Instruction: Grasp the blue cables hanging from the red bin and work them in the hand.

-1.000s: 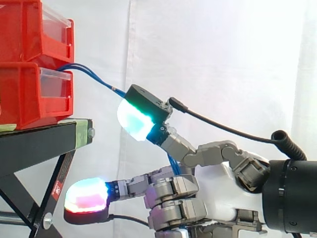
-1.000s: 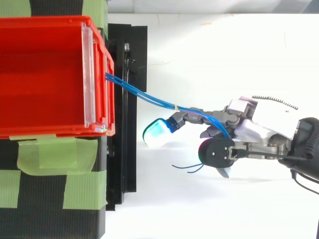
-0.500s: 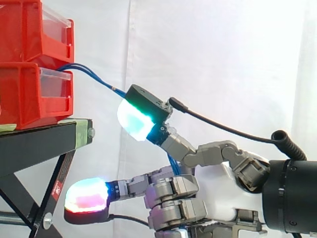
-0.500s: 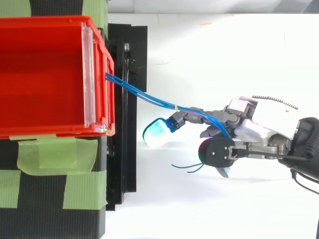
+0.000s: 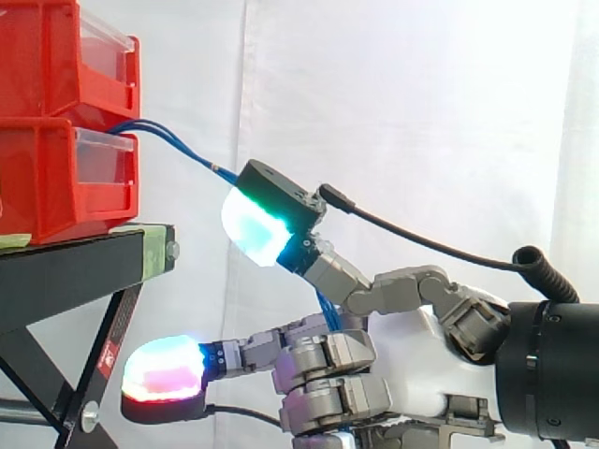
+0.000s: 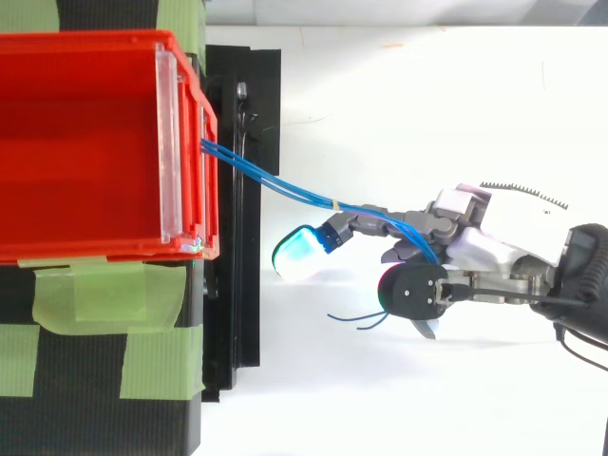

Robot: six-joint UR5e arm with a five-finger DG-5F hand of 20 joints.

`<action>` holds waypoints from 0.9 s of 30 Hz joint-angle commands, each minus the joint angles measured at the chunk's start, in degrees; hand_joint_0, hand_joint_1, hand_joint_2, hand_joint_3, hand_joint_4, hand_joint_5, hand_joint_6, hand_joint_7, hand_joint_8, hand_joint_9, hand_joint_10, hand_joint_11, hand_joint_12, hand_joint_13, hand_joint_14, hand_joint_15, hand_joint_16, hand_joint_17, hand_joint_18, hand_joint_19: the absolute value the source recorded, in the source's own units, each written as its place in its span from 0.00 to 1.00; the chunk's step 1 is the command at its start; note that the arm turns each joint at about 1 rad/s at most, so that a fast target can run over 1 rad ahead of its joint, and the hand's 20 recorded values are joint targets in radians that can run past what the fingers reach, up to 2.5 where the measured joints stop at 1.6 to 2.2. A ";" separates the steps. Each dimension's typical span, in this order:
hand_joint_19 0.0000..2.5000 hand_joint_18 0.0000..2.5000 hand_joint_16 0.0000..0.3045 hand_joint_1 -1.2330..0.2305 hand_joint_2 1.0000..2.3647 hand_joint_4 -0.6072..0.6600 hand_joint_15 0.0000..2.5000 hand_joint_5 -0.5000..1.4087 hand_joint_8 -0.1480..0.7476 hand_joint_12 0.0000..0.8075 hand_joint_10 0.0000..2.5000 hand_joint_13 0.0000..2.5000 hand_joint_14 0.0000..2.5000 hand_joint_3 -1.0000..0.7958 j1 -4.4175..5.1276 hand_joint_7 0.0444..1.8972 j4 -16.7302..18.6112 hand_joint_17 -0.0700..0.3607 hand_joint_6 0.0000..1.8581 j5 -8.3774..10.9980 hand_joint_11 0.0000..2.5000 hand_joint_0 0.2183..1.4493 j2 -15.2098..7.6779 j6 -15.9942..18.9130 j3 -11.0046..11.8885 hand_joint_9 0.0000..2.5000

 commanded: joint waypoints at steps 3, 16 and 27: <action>0.53 0.49 0.20 0.46 0.00 0.75 0.76 0.33 0.74 0.65 1.00 0.35 1.00 0.00 0.00 0.49 0.00 0.48 0.01 0.06 1.00 0.43 0.08 0.00 0.00 0.32; 0.54 0.48 0.20 0.46 0.00 0.75 0.76 0.33 0.74 0.66 1.00 0.34 1.00 0.00 0.00 0.49 0.00 0.48 0.01 0.06 1.00 0.43 -0.01 0.00 0.00 0.32; 0.54 0.48 0.20 0.46 0.00 0.75 0.75 0.33 0.75 0.65 1.00 0.34 1.00 0.00 0.00 0.49 0.00 0.47 0.01 -0.03 1.00 0.43 -0.01 0.00 0.00 0.32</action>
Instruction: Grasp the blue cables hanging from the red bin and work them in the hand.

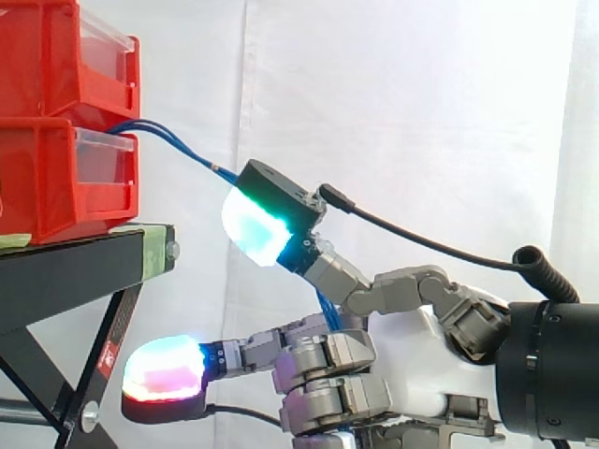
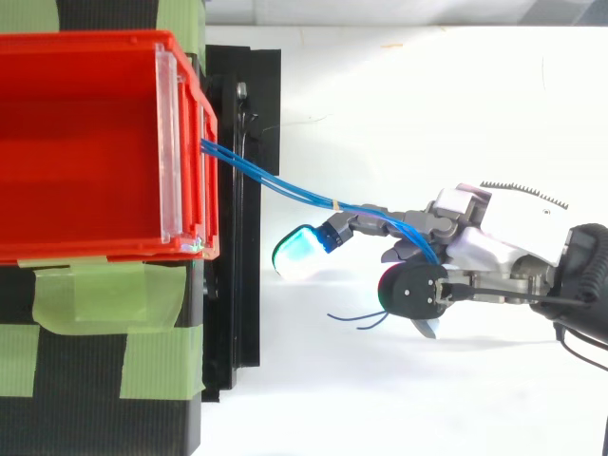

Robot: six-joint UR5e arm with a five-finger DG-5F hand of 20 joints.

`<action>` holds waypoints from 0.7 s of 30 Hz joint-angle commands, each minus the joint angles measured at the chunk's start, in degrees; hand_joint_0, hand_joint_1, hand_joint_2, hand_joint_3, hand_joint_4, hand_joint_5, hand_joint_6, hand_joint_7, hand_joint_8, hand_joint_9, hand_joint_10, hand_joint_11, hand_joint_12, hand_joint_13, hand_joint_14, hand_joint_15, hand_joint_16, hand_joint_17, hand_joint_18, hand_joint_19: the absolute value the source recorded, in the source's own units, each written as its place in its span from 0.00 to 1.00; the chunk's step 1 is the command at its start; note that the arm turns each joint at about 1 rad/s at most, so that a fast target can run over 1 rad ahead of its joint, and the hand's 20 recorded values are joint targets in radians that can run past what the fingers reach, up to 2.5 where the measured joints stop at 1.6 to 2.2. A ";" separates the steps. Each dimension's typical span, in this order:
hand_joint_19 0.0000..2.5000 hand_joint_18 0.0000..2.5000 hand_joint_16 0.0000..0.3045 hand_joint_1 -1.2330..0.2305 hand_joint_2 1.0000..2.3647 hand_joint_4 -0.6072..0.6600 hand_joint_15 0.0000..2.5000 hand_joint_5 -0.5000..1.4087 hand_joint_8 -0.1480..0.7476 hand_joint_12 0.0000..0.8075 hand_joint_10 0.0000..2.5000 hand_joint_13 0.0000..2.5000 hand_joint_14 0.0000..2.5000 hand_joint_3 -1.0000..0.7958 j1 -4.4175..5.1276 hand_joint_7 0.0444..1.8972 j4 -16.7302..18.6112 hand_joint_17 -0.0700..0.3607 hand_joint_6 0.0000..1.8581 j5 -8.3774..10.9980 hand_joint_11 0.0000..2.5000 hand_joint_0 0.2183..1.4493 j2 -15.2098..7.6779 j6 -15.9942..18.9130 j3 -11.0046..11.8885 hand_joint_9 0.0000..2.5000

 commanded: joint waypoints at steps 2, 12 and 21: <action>0.54 0.48 0.20 0.46 0.00 0.75 0.76 0.33 0.74 0.65 1.00 0.34 1.00 0.00 0.00 0.49 0.00 0.47 0.01 0.01 1.00 0.43 -0.01 0.00 0.00 0.31; 0.55 0.48 0.20 0.46 0.00 0.75 0.76 0.33 0.74 0.65 1.00 0.33 1.00 0.00 0.00 0.49 0.00 0.47 0.01 0.01 1.00 0.43 -0.01 0.00 0.00 0.31; 0.55 0.48 0.20 0.46 0.00 0.75 0.76 0.33 0.74 0.65 1.00 0.33 1.00 0.00 0.00 0.49 0.00 0.47 0.01 0.01 1.00 0.43 -0.01 0.00 0.00 0.31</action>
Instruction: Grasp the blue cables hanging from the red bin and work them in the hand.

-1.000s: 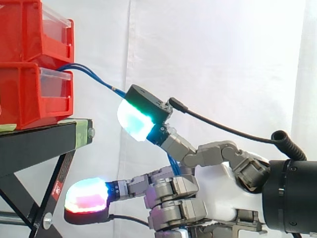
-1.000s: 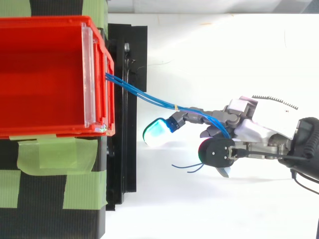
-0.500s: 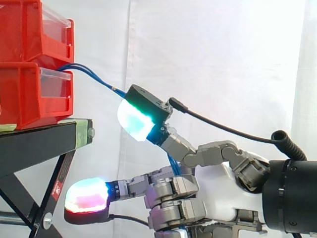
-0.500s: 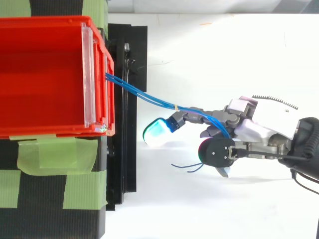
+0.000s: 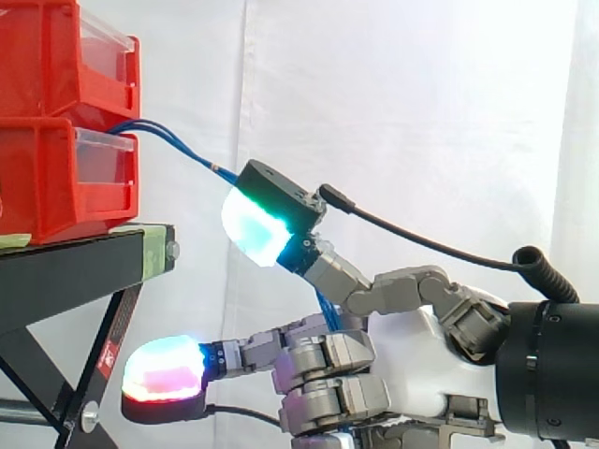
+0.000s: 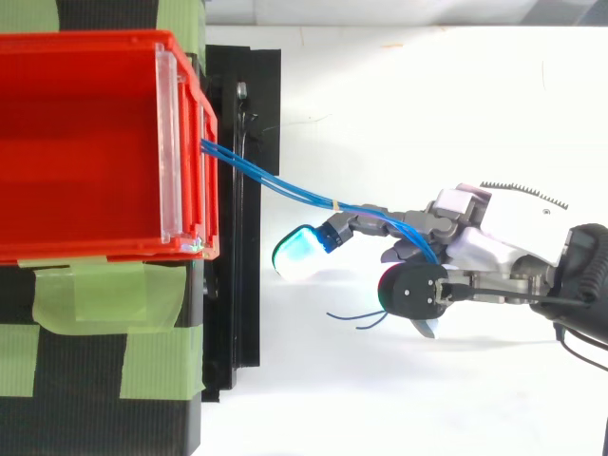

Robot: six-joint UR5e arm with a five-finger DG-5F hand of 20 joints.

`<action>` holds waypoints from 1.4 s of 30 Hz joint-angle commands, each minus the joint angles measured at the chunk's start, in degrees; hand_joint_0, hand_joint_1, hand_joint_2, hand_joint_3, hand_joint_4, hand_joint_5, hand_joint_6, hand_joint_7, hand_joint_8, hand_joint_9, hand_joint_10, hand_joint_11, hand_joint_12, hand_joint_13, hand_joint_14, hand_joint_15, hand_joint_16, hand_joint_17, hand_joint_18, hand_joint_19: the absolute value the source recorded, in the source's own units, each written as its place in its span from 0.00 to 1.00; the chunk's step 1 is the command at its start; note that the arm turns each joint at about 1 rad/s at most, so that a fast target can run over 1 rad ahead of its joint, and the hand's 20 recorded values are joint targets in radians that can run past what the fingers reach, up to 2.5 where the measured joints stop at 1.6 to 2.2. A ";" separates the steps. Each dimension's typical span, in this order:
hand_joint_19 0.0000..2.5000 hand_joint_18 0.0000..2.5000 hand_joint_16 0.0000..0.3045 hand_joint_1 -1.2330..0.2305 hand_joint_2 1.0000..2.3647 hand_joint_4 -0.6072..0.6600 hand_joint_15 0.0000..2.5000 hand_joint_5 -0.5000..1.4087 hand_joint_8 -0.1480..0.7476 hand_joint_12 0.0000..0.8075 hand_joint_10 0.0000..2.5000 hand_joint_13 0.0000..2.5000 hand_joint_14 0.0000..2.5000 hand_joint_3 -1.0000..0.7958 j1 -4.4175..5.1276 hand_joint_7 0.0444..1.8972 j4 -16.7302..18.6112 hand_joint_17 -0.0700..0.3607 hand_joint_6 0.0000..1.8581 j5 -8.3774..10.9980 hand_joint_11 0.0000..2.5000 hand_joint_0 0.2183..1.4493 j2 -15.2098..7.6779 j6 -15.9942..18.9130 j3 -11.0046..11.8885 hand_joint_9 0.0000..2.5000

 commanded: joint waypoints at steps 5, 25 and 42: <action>0.55 0.48 0.20 0.46 0.00 0.75 0.76 0.33 0.74 0.65 1.00 0.33 1.00 0.00 0.00 0.49 0.00 0.47 0.01 0.03 1.00 0.43 0.00 0.00 0.00 0.31; 0.55 0.48 0.20 0.46 0.00 0.75 0.76 0.34 0.74 0.65 1.00 0.33 1.00 0.00 0.00 0.49 0.00 0.47 0.01 -0.06 1.00 0.44 0.09 0.00 0.00 0.31; 0.55 0.48 0.20 0.46 0.00 0.75 0.76 0.34 0.74 0.65 1.00 0.33 1.00 0.00 0.00 0.50 0.00 0.47 0.01 0.03 1.00 0.45 0.00 0.00 0.00 0.31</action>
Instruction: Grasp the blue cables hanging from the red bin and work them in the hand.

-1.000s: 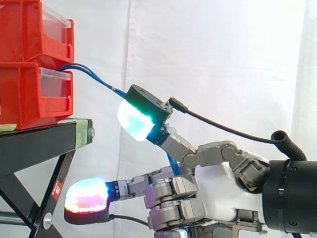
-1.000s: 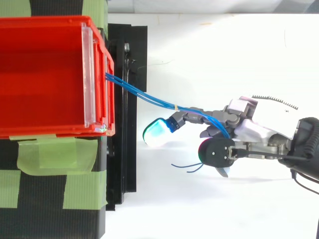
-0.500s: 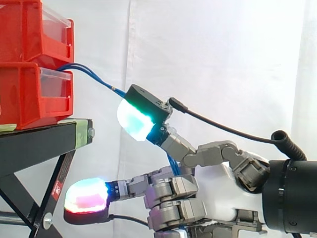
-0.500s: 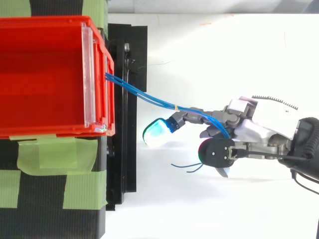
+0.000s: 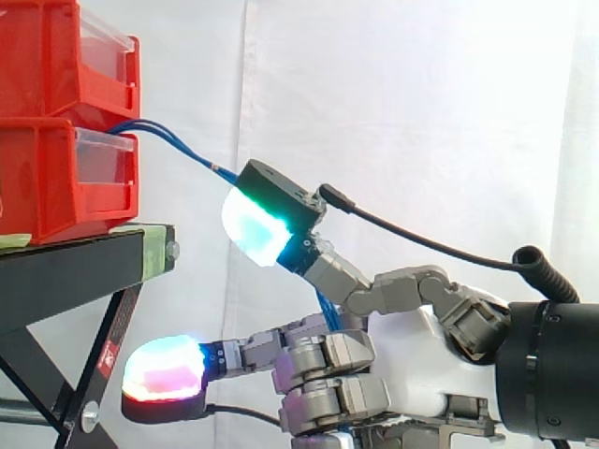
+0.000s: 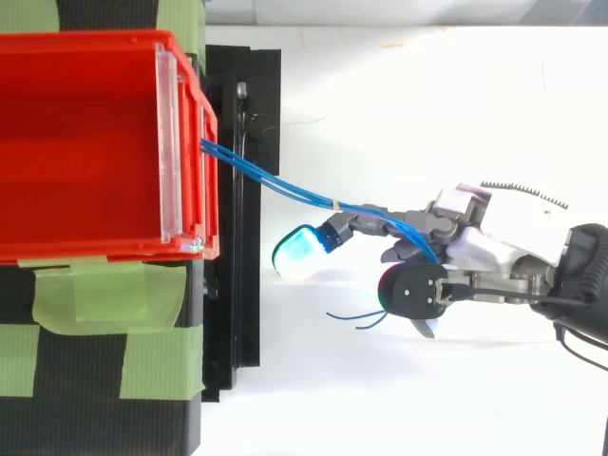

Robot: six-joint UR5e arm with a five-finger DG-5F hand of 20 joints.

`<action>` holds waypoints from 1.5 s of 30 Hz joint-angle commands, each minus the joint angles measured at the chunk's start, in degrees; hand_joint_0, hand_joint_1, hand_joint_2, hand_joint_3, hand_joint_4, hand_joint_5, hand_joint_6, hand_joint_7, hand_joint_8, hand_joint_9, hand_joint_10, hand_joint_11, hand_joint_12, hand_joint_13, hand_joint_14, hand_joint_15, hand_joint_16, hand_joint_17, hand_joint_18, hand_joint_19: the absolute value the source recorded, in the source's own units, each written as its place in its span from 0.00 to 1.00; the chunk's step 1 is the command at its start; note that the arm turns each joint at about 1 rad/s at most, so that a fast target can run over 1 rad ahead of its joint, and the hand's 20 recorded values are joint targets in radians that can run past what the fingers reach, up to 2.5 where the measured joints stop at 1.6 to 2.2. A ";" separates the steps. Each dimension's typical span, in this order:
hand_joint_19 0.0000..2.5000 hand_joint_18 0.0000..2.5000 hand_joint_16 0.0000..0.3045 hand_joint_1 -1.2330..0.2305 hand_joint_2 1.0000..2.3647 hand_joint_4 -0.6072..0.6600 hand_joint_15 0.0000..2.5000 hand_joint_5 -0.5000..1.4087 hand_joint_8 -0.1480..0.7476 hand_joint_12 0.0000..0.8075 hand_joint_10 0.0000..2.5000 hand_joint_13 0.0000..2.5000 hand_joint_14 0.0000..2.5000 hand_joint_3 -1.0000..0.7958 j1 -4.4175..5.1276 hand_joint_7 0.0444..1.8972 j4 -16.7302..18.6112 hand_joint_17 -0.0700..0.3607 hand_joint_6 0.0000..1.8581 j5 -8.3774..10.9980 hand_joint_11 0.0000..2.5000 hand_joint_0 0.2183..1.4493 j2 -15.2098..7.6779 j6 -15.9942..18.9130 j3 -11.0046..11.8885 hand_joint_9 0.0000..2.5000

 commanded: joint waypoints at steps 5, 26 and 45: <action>0.55 0.48 0.20 0.47 0.00 0.76 0.76 0.35 0.74 0.65 1.00 0.33 1.00 0.00 0.00 0.49 0.00 0.47 0.01 0.01 1.00 0.45 -0.01 0.00 0.00 0.31; 0.55 0.48 0.20 0.47 0.00 0.76 0.76 0.35 0.74 0.65 1.00 0.33 1.00 0.00 0.00 0.49 -1.05 0.47 0.01 -0.08 1.00 0.45 0.08 0.00 0.00 0.31; 0.55 0.48 0.20 0.47 0.00 0.76 0.76 0.35 0.74 0.65 1.00 0.33 1.00 0.00 0.44 0.50 -2.11 0.47 0.01 -0.34 1.00 0.45 1.40 1.23 0.00 0.31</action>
